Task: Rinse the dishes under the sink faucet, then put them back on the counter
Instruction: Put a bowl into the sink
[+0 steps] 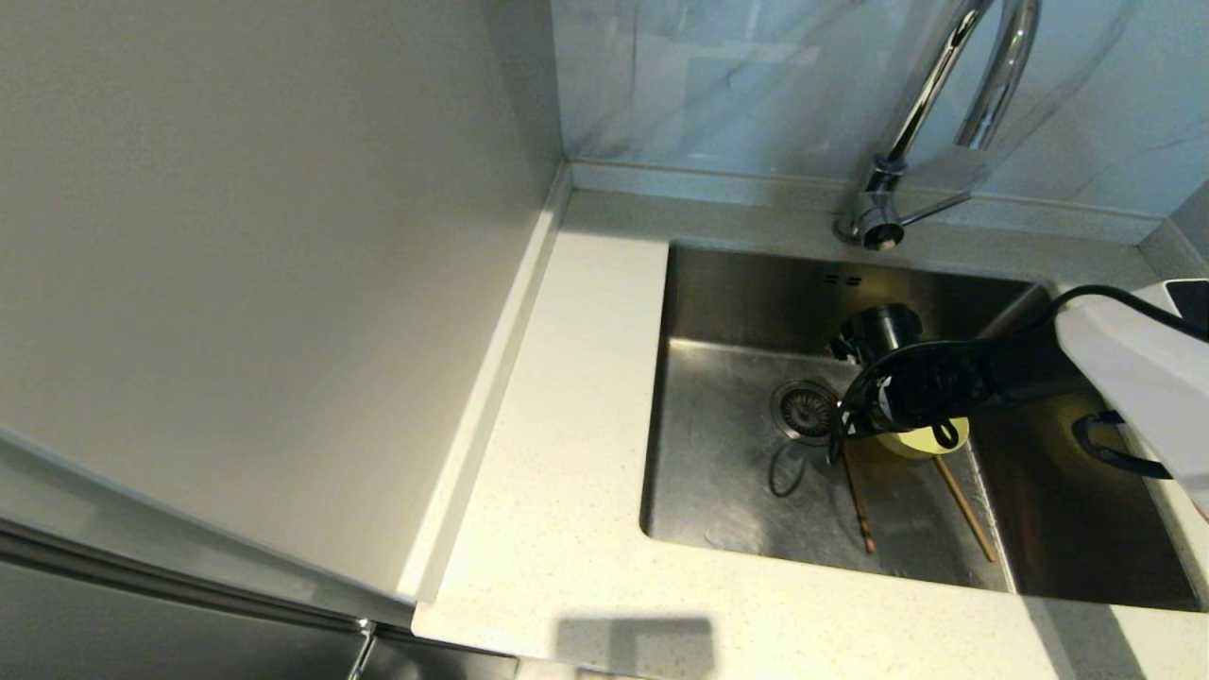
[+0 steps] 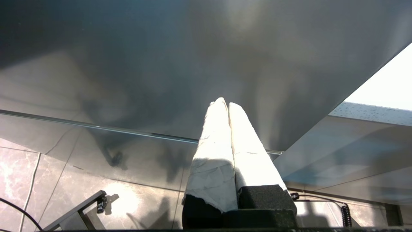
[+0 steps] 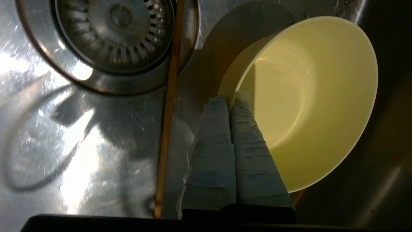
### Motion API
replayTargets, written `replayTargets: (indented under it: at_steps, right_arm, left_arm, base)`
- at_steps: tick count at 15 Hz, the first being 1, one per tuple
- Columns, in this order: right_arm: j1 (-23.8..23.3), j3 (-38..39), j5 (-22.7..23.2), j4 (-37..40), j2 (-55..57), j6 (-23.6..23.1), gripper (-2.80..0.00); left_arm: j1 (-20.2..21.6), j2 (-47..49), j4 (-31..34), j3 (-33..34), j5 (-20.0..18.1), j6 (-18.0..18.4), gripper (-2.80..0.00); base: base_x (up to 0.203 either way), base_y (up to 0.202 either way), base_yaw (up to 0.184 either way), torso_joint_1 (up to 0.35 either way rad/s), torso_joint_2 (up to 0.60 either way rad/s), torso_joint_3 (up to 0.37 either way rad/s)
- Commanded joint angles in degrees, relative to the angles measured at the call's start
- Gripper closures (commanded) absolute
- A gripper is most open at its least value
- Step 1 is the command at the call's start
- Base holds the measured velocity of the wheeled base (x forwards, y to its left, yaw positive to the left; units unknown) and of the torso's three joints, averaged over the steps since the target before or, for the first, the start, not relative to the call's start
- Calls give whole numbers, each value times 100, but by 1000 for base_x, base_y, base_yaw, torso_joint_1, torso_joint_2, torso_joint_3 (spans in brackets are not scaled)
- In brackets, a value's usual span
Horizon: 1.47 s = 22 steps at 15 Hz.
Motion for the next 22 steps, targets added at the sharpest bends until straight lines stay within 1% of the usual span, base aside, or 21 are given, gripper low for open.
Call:
replayTargets:
  at_steps: [1, 2, 5, 7, 9, 11, 12, 14, 19, 21, 22]
  right_arm:
    - [8, -284, -32, 88, 387, -4, 0]
    - [8, -369, -63, 220, 417, 7, -280]
    - [8, -578, -96, 314, 395, 100, -280]
    - [8, -565, -96, 336, 247, 110, -280]
    - [8, -536, -78, 616, -55, 199, -280]
    - [13, -454, -48, 1051, -487, 348, -280]
    - [15, -398, -1, 1276, -715, 370, 0]
    - [17, -343, 201, 1753, -1179, 373, 0]
    - [-80, -101, 1042, 3049, -2618, 384, 0]
    - [-317, -43, 1222, 3582, -3223, 365, 0]
    - [-563, -57, 1257, 3814, -3479, 355, 0]
  left_arm:
    - [0, -18, -2, 0, 2, -2, 0]
    - [0, -18, -2, 0, 2, -2, 0]
    - [0, -18, -2, 0, 2, -2, 0]
    - [0, -18, -2, 0, 2, -2, 0]
    - [0, -18, -2, 0, 2, -2, 0]
    - [0, -18, -2, 0, 2, -2, 0]
    - [0, -18, -2, 0, 2, -2, 0]
    - [0, -18, -2, 0, 2, -2, 0]
    - [0, -18, -2, 0, 2, -2, 0]
    - [0, -18, -2, 0, 2, -2, 0]
    - [0, -18, -2, 0, 2, -2, 0]
  base:
    - [0, 0, 0, 0, 0, 0]
    - [0, 0, 0, 0, 0, 0]
    - [0, 0, 0, 0, 0, 0]
    - [0, 0, 0, 0, 0, 0]
    - [0, 0, 0, 0, 0, 0]
    - [0, 0, 0, 0, 0, 0]
    - [0, 0, 0, 0, 0, 0]
    - [0, 0, 0, 0, 0, 0]
    - [0, 0, 0, 0, 0, 0]
    - [0, 0, 0, 0, 0, 0]
    - [0, 0, 0, 0, 0, 0]
